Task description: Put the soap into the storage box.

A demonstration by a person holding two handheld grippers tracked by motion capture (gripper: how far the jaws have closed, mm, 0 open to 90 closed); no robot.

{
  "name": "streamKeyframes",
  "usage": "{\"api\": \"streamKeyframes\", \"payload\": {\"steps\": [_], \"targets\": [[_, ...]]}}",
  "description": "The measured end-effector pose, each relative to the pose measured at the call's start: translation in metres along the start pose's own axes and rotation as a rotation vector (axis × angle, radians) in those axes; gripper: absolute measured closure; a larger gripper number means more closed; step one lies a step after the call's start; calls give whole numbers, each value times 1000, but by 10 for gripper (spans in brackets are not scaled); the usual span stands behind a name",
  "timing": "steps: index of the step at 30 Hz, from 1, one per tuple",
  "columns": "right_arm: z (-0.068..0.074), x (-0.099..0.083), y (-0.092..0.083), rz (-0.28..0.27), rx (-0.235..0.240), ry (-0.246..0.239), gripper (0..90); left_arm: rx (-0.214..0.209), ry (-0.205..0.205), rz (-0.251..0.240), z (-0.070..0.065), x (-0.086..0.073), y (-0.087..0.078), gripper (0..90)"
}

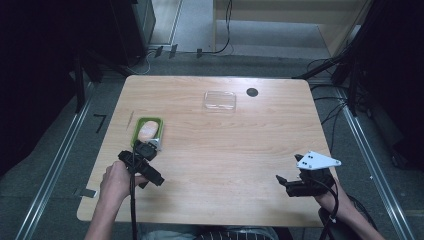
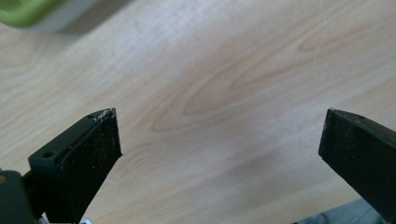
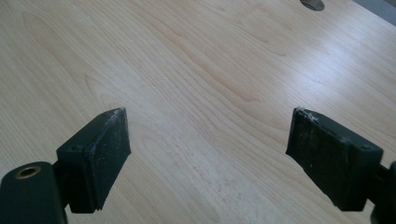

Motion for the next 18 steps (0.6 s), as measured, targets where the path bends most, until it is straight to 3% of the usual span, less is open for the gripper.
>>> {"api": "streamKeyframes", "payload": {"steps": [10,12,14,18], "targets": [[0,0,0,2,-2,4,134,-1,7,19,-10,-20,12,0],[0,0,-1,3,0,5,134,-21,15,30,-14,-25,16,0],[0,-1,-1,0,-4,5,134,-46,22,26,-17,-29,19,0],[-1,-1,-1,-2,-4,3,134,-42,24,2,-18,-30,23,0]]}}
Point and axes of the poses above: each handheld gripper's, and its own axes: y roughly forward along the jaws, x roughly out of its top, z roughly to its left, the point moved 4 cm from there along y, roughly forward along the jaws, and after that the axes turned 4 degrees about -y, right-handed, at the moved point
